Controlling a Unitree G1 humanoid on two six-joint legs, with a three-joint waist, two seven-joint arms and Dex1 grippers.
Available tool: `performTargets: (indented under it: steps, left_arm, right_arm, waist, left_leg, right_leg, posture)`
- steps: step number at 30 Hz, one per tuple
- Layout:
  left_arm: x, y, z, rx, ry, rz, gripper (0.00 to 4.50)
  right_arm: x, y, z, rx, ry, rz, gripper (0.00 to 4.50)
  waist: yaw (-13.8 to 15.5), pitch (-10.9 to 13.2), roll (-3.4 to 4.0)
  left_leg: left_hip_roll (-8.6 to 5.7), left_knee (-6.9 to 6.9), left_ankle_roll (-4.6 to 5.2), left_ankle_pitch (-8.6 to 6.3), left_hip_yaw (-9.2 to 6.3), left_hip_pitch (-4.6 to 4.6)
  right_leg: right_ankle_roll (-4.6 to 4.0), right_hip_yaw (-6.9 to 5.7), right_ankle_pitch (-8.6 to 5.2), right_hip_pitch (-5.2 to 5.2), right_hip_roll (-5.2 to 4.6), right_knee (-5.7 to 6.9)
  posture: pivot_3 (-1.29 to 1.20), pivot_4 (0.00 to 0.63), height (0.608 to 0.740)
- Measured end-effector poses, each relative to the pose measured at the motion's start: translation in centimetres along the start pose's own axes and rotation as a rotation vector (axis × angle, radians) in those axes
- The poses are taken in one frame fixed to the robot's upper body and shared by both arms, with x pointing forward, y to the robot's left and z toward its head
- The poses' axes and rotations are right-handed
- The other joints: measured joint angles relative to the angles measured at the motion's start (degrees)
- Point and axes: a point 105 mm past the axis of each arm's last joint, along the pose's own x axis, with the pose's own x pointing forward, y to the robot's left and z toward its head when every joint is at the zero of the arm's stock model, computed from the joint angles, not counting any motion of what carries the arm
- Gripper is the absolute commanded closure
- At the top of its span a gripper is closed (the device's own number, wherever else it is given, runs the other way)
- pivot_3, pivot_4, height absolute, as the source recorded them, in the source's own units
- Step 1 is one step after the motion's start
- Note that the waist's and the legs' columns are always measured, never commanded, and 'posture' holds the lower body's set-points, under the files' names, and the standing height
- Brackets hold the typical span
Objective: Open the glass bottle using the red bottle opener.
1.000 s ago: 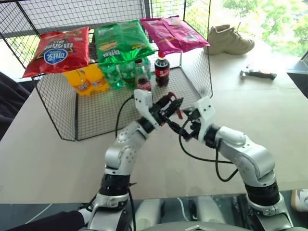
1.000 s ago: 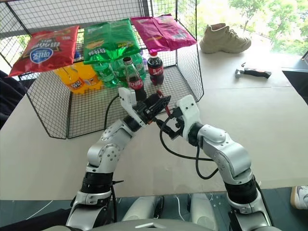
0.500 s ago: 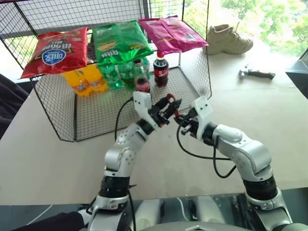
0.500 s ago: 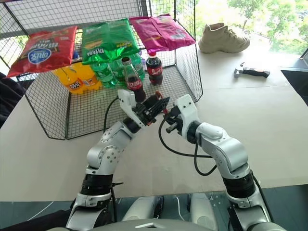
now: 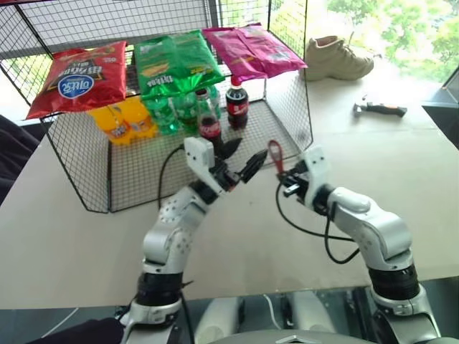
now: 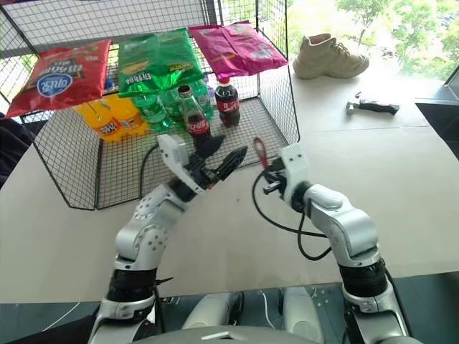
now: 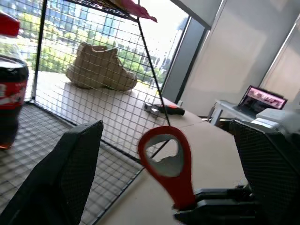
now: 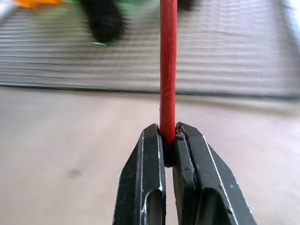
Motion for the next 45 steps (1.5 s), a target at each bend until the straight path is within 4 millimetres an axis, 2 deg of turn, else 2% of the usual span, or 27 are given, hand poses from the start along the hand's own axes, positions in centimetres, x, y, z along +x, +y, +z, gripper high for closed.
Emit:
performTargets:
  steps: [3, 6, 10, 13, 19, 26, 33, 40, 43, 45]
  left_arm:
    - [-0.5, 1.5, 0.0, 0.154, -0.004, 0.089, 0.02]
    - [-1.0, 3.1, -0.7, 0.285, 0.014, 0.173, 0.02]
    - [-0.9, 4.9, -0.8, 0.348, -0.001, 0.291, 0.02]
    - [-0.5, 6.3, -0.1, 0.402, -0.022, 0.361, 0.02]
    - [0.0, 8.1, -0.6, 0.428, -0.002, 0.432, 0.02]
    - [1.7, 10.0, -0.9, 0.430, 0.017, 0.458, 0.02]
    - [3.7, 11.7, -1.6, 0.414, 0.069, 0.437, 0.02]
    - [5.5, 12.5, -2.3, 0.382, 0.122, 0.394, 0.02]
    - [5.7, 12.5, -2.3, 0.380, 0.119, 0.375, 0.82]
    - [5.5, 12.6, -2.4, 0.379, 0.118, 0.370, 1.69]
  right_arm:
    - [-0.5, -2.5, 0.5, 0.009, -0.046, -0.126, 4.50]
    - [-1.1, -4.5, 1.7, -0.002, -0.138, -0.243, 4.50]
    - [-1.7, -5.7, 4.1, -0.108, -0.281, -0.345, 4.50]
    - [-2.2, -5.5, 6.4, -0.190, -0.402, -0.380, 4.50]
    - [-2.4, -3.9, 8.0, -0.325, -0.524, -0.369, 4.50]
    - [-1.6, -2.1, 7.6, -0.369, -0.537, -0.327, 4.50]
    - [-1.6, -1.8, 7.5, -0.370, -0.544, -0.319, 4.50]
    - [-1.6, -1.4, 7.6, -0.374, -0.560, -0.315, 4.50]
    - [-1.4, -1.1, 7.3, -0.370, -0.555, -0.308, 4.50]
    - [-1.4, -1.1, 7.2, -0.371, -0.554, -0.311, 4.50]
  waist:
    - [0.13, 0.00, 0.00]
    - [0.12, -0.01, 0.01]
    - [0.09, 0.00, 0.01]
    - [0.05, -0.01, 0.00]
    - [-0.04, -0.01, 0.00]
    - [-0.05, -0.01, 0.00]
    - [-0.06, -0.01, 0.00]
    - [-0.19, -0.01, 0.00]
    - [-0.26, -0.01, 0.00]
    - [-0.31, -0.01, 0.00]
  left_leg:
    - [0.00, 0.00, 0.00, 0.00, 0.01, 0.01]
    - [0.00, -0.01, 0.00, 0.00, 0.01, 0.01]
    - [-0.02, -0.01, 0.00, 0.00, 0.01, -0.03]
    - [-0.01, -0.01, 0.00, 0.00, 0.01, -0.02]
    - [-0.02, -0.01, 0.00, 0.00, 0.03, -0.02]
    - [-0.03, 0.00, 0.00, 0.00, 0.01, -0.03]
    - [-0.05, 0.00, 0.00, 0.01, -0.03, -0.05]
    - [-0.06, 0.00, 0.00, 0.01, -0.03, -0.08]
    - [-0.06, 0.00, 0.00, 0.01, -0.02, -0.09]
    - [-0.06, 0.00, 0.00, 0.01, -0.01, -0.12]
  right_leg:
    - [0.00, 0.00, 0.00, 0.00, -0.02, 0.01]
    - [0.00, 0.00, 0.00, 0.00, -0.01, 0.02]
    - [0.01, -0.02, 0.01, -0.05, 0.00, 0.03]
    - [0.01, -0.02, 0.01, -0.05, 0.01, 0.04]
    - [0.01, -0.01, 0.01, -0.05, 0.03, 0.04]
    - [0.01, -0.04, 0.01, -0.05, 0.02, 0.05]
    - [0.01, -0.08, 0.01, -0.06, 0.03, 0.04]
    - [0.02, -0.08, 0.01, -0.11, 0.04, 0.04]
    - [0.02, -0.06, 0.01, -0.15, 0.03, 0.04]
    - [0.02, -0.04, 0.01, -0.20, 0.04, 0.06]
  posture:
    - [0.00, 0.150, 0.740]
    - [0.00, 0.150, 0.740]
    - [0.00, 0.150, 0.740]
    - [0.00, 0.150, 0.740]
    - [0.00, 0.150, 0.740]
    - [0.00, 0.150, 0.740]
    - [0.00, 0.150, 0.740]
    - [0.00, 0.150, 0.740]
    - [0.00, 0.150, 0.740]
    - [0.00, 0.150, 0.740]
